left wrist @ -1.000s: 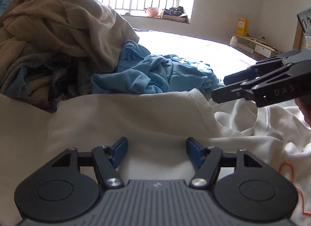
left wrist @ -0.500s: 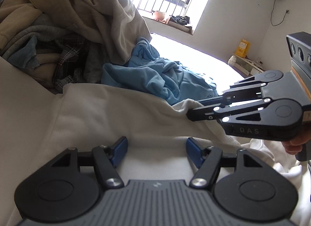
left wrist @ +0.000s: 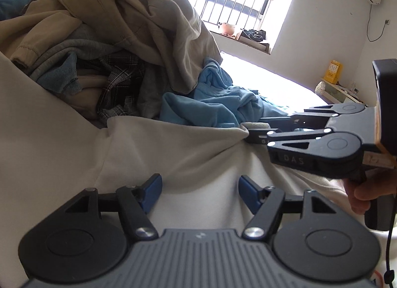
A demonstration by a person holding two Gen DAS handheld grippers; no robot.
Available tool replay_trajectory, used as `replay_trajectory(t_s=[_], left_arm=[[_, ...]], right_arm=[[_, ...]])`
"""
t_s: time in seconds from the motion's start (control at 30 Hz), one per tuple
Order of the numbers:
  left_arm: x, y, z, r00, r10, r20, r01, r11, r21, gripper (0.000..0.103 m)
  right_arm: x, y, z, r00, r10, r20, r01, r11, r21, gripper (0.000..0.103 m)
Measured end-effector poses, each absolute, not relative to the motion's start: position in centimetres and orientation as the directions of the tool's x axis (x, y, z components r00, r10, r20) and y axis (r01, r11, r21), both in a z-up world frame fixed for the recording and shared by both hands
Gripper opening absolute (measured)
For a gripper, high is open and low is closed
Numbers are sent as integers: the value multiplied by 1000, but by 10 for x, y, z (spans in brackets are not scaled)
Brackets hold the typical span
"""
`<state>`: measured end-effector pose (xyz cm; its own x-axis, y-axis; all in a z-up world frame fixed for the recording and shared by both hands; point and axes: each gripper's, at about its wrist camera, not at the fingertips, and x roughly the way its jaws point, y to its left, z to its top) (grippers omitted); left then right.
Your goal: Fold clothes
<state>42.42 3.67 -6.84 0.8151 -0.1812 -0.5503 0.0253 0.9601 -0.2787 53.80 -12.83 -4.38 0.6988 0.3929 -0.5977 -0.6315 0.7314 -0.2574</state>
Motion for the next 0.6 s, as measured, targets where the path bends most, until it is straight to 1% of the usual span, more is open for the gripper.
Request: replay_trajectory(t_s=[0.03, 0.07, 0.1, 0.13, 0.17, 0.2, 0.27, 0.33, 0.4, 0.5, 0.6], left_arm=[[424, 37, -69, 815, -183, -550, 26, 960, -280, 70], [424, 38, -69, 815, -185, -549, 26, 959, -283, 70], [423, 38, -69, 815, -187, -548, 26, 957, -288, 70], [423, 38, -69, 815, -190, -547, 26, 956, -292, 70], [423, 39, -69, 816, -192, -546, 26, 955, -296, 70], [423, 40, -69, 816, -194, -545, 26, 953, -300, 70], [423, 40, -69, 816, -196, -544, 26, 952, -304, 70], [423, 40, -69, 816, -197, -543, 26, 952, -306, 70], [422, 40, -69, 817, -197, -542, 26, 952, -306, 70], [422, 40, -69, 817, -198, -541, 27, 951, -307, 71], [422, 41, -70, 818, -202, -538, 28, 949, -313, 71]], right_arm=[[542, -142, -35, 683, 428, -592, -623, 765, -167, 36], [544, -158, -25, 673, 465, -576, -609, 790, -74, 43], [543, -180, -11, 672, 507, -539, -592, 806, 21, 53], [541, -202, 2, 676, 540, -501, -571, 814, 105, 57], [537, -225, 14, 690, 552, -468, -549, 821, 159, 63], [532, -248, 26, 708, 549, -445, -524, 830, 191, 65], [521, -288, 41, 749, 492, -444, -452, 869, 202, 67], [513, -322, 41, 756, 412, -509, -378, 909, 176, 67], [511, -346, 25, 730, 348, -588, -317, 935, 161, 66], [510, -369, -7, 693, 325, -643, -253, 945, 206, 66], [519, -373, -32, 655, 353, -668, -205, 934, 293, 65]])
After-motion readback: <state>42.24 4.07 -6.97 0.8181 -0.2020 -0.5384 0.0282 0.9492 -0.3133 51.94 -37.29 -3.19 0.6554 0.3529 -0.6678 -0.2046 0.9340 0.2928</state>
